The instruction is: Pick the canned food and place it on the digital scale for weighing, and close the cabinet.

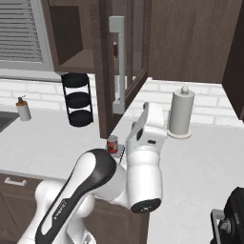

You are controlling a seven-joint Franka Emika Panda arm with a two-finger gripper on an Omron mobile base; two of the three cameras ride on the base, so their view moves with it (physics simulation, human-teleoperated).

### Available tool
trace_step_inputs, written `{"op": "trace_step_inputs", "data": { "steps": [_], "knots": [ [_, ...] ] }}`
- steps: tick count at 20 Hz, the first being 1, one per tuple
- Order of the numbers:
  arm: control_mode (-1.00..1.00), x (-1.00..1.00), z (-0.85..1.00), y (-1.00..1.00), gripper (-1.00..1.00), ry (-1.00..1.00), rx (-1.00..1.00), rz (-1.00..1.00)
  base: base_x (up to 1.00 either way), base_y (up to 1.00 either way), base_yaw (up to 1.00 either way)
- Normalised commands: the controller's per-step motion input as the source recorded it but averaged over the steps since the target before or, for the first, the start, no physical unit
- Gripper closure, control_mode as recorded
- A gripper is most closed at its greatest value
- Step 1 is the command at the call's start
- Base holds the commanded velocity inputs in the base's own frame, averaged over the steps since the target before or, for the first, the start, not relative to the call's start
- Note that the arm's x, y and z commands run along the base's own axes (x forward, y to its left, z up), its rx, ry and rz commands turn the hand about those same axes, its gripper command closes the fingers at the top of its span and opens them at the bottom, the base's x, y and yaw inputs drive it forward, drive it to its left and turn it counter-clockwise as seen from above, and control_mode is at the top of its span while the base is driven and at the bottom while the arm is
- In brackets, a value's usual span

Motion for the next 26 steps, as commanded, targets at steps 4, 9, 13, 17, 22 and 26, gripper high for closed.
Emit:
{"op": "trace_step_inputs", "data": {
  "steps": [4, 9, 13, 17, 22, 26],
  "knots": [
    [-1.00, -0.19, 0.89, 0.06, -1.00, -0.37, -0.16, 0.17, 0.00, 0.00, 0.00],
    [-1.00, -0.02, 0.38, 0.54, -1.00, -0.51, 0.00, 0.34, 0.00, 0.00, 0.00],
    [-1.00, 0.07, 0.17, 0.86, -1.00, -0.38, 0.00, 0.38, 0.00, 0.00, 0.00],
    [-1.00, 0.15, 0.24, 0.92, -1.00, -0.26, 0.00, 0.36, 0.00, 0.00, 0.00],
    [-1.00, 0.00, 0.91, 0.97, -1.00, -0.10, -0.09, 0.14, 0.00, 0.00, 0.00],
    [-1.00, 0.19, 0.81, 0.88, -1.00, 0.05, -0.07, 0.00, 0.00, 0.00, 0.00]
  ]
}}
